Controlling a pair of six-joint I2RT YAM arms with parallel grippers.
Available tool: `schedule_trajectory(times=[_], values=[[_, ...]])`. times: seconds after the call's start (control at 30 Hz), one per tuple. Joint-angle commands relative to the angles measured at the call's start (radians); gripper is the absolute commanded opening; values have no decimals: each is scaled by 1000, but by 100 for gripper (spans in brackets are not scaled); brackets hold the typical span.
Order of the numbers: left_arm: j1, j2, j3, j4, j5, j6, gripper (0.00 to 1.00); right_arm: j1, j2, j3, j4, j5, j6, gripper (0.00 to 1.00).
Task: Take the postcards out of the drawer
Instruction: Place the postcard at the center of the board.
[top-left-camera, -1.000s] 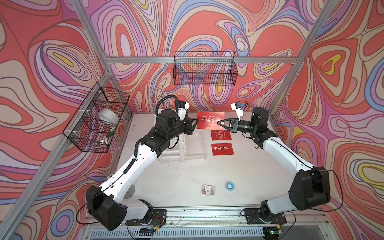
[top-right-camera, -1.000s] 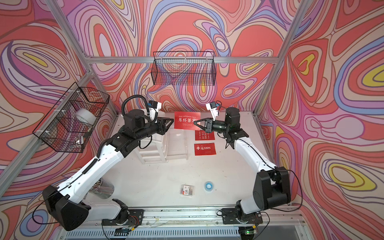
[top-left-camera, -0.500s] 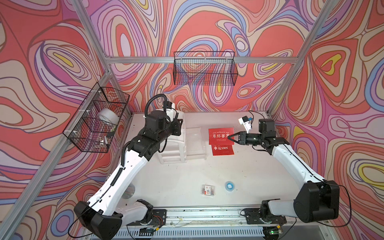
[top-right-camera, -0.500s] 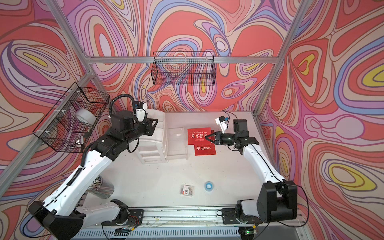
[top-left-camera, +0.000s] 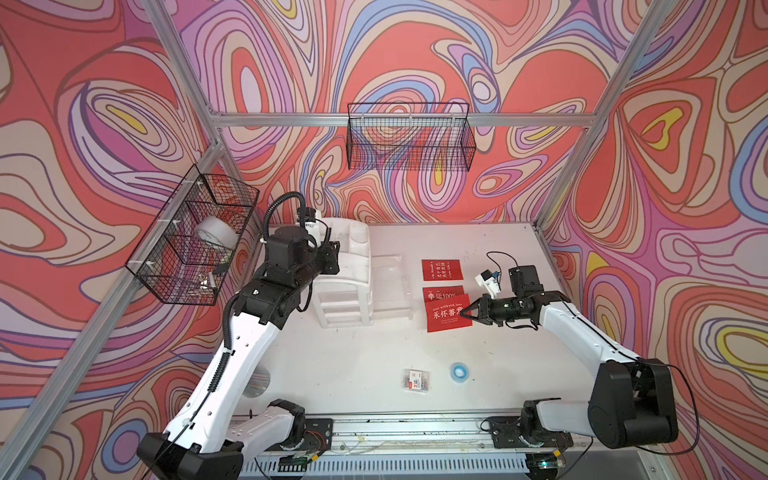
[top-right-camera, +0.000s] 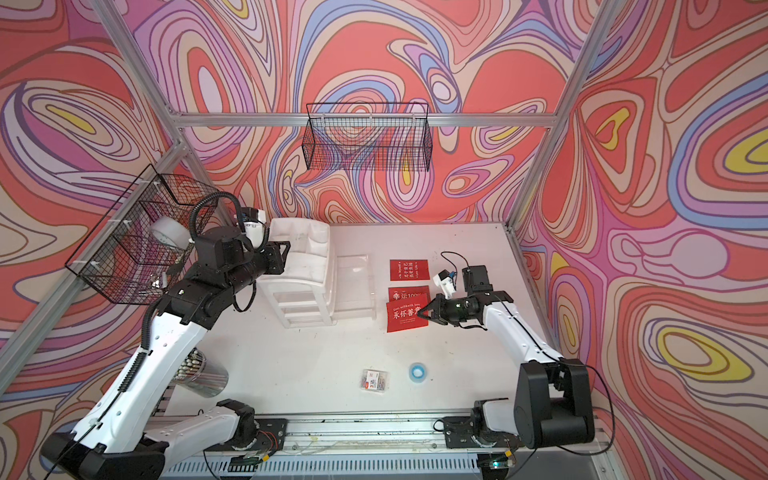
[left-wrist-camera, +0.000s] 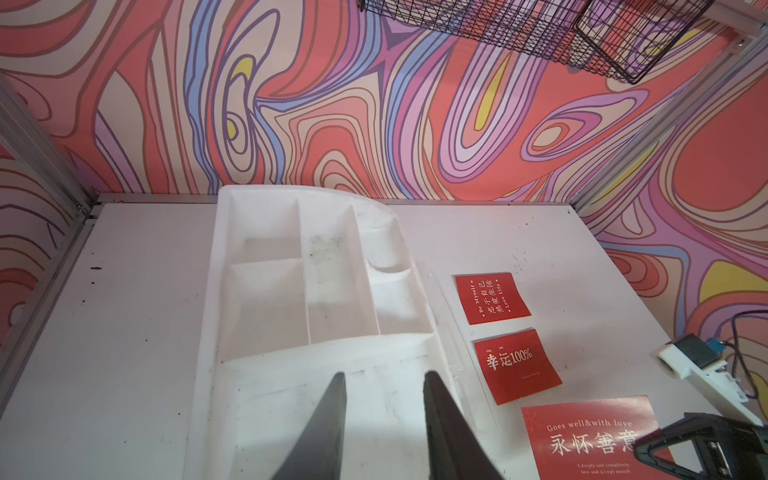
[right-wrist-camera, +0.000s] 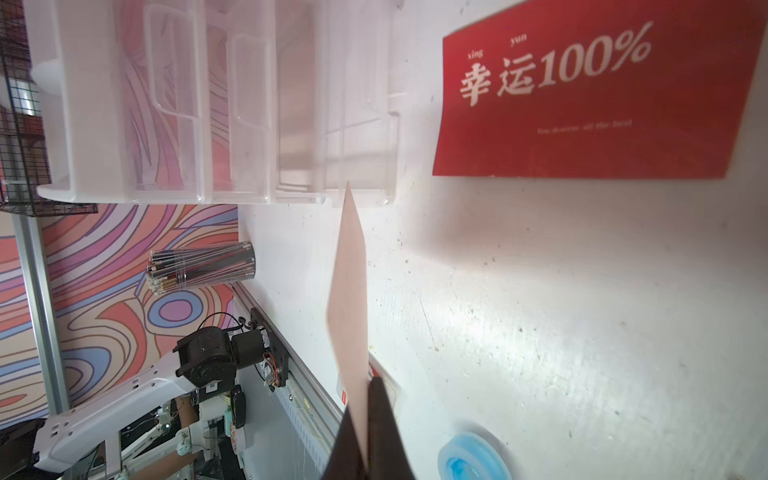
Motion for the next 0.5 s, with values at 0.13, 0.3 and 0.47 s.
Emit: schedule_trajectory(times=[0.13,0.3,0.47], values=[[20,-18,-37,-21,-9,27,34,-6,-8,-69,52,50,45,0],[32,-23,-56,-21,-2,37,34,-6,16,-108,99,61,66,0],[46,-26,-73,-18,-1,49,34,-5,62,-141,159,53,84,0]])
